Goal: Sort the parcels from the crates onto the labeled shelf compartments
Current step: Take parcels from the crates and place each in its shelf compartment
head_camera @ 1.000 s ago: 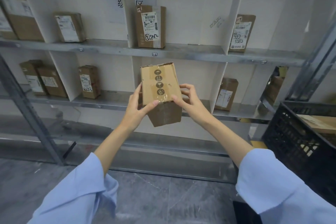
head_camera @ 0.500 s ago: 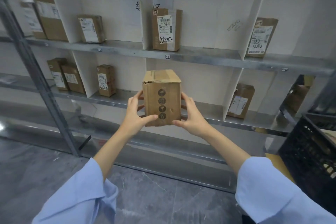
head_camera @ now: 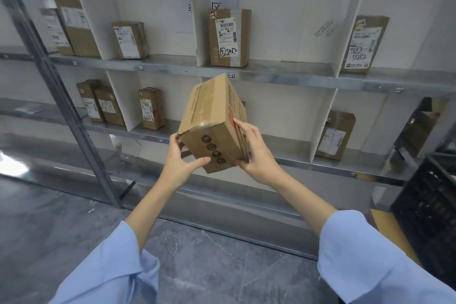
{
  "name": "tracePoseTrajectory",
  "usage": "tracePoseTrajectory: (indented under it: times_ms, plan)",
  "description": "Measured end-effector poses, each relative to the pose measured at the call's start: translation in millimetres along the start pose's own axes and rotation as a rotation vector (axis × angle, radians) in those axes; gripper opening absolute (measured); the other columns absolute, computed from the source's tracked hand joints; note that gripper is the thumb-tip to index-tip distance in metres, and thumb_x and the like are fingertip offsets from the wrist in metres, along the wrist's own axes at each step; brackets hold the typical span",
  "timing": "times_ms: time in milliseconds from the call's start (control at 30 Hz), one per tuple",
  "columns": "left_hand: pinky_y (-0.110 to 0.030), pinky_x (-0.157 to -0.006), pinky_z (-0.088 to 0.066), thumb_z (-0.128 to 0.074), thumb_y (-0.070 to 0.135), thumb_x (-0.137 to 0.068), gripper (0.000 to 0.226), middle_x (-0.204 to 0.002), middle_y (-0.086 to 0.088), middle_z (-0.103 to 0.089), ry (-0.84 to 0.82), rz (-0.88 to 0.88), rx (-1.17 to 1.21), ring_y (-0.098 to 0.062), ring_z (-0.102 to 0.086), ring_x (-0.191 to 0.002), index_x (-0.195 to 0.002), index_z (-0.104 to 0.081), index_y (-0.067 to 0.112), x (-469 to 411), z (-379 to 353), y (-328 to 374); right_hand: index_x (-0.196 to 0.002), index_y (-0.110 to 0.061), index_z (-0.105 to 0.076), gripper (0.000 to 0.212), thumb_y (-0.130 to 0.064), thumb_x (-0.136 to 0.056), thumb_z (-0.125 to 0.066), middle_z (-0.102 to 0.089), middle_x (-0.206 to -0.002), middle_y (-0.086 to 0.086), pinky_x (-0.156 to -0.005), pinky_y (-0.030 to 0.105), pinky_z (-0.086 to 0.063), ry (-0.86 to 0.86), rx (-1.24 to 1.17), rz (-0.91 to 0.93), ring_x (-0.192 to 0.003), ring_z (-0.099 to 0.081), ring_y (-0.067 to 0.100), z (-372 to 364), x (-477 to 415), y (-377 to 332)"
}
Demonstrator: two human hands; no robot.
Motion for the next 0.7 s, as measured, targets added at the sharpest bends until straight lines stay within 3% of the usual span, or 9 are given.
tracePoseTrajectory:
  times_ms: [133,233,300,400,433,533,600,700]
  plan:
    - [-0.036,-0.108,-0.037,-0.082,0.017,-0.077,0.086,-0.146,0.002,-0.037,0.02,-0.067,-0.025,-0.003,-0.046,-0.122,-0.137,-0.023,0.034,2,-1,5,-0.148,-0.04,-0.022,0.097,-0.008,-0.078,-0.081,-0.028,-0.152,-0.015,-0.109,0.043,-0.043,-0.004,-0.124,-0.057,-0.135,-0.037,0.008,0,0,1]
    - [-0.037,-0.109,-0.037,-0.079,0.014,-0.08,0.09,-0.147,0.01,-0.035,-0.007,-0.123,-0.086,-0.006,-0.043,-0.124,-0.143,-0.02,0.04,5,-2,10,-0.143,-0.036,-0.022,0.093,-0.014,-0.076,-0.083,-0.033,-0.145,-0.017,-0.111,0.048,-0.04,0.006,-0.211,-0.092,-0.136,-0.04,0.013,1,0,3]
    - [-0.033,-0.109,-0.034,-0.078,0.016,-0.082,0.092,-0.145,0.016,-0.034,-0.037,-0.144,-0.11,-0.006,-0.039,-0.128,-0.143,-0.018,0.047,5,-2,12,-0.144,-0.04,-0.015,0.102,-0.015,-0.074,-0.084,-0.031,-0.146,-0.018,-0.111,0.046,-0.041,0.028,-0.231,-0.086,-0.138,-0.038,0.013,3,1,3]
    - [-0.028,-0.108,-0.031,-0.077,0.018,-0.083,0.092,-0.152,0.015,-0.029,-0.062,-0.181,-0.165,-0.005,-0.034,-0.132,-0.142,-0.016,0.055,8,-2,14,-0.149,-0.05,0.001,0.12,-0.014,-0.074,-0.086,-0.021,-0.148,-0.026,-0.103,0.01,-0.032,0.052,-0.227,-0.07,-0.135,-0.025,-0.004,3,0,-2]
    - [-0.029,-0.108,-0.031,-0.077,0.018,-0.083,0.092,-0.154,0.014,-0.028,-0.06,-0.183,-0.171,-0.005,-0.033,-0.132,-0.141,-0.016,0.056,8,-1,13,-0.148,-0.052,0.0,0.118,-0.015,-0.075,-0.086,-0.018,-0.149,-0.028,-0.098,0.004,-0.03,0.057,-0.224,-0.057,-0.134,-0.024,-0.005,3,0,-4]
    - [-0.036,-0.105,-0.035,-0.079,0.018,-0.081,0.089,-0.152,0.013,-0.033,-0.012,-0.16,-0.179,-0.01,-0.039,-0.13,-0.141,-0.023,0.054,8,2,11,-0.144,-0.05,-0.015,0.105,-0.016,-0.075,-0.086,-0.031,-0.146,-0.019,-0.097,0.014,-0.04,0.069,-0.233,-0.058,-0.13,-0.04,0.007,2,0,-2]
    - [-0.04,-0.106,-0.038,-0.082,0.018,-0.078,0.087,-0.149,0.011,-0.039,0.042,-0.133,-0.186,-0.01,-0.041,-0.129,-0.143,-0.03,0.042,7,5,8,-0.141,-0.043,-0.02,0.099,-0.013,-0.074,-0.086,-0.041,-0.143,-0.01,-0.093,0.017,-0.049,0.083,-0.279,-0.079,-0.123,-0.052,0.01,3,1,0]
    - [-0.039,-0.106,-0.038,-0.086,0.019,-0.072,0.088,-0.147,0.004,-0.043,0.099,-0.079,-0.166,-0.013,-0.042,-0.133,-0.144,-0.037,0.029,5,11,0,-0.136,-0.037,-0.023,0.091,-0.005,-0.075,-0.083,-0.048,-0.137,-0.005,-0.094,0.032,-0.056,0.112,-0.298,-0.091,-0.119,-0.056,0.012,3,3,3]
Point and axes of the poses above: each hand's wrist, its own x-axis away from the middle knuckle, its own z-axis out of the back of the hand, y = z × x, the point moved 4 cm from there along -x, towards the middle knuckle
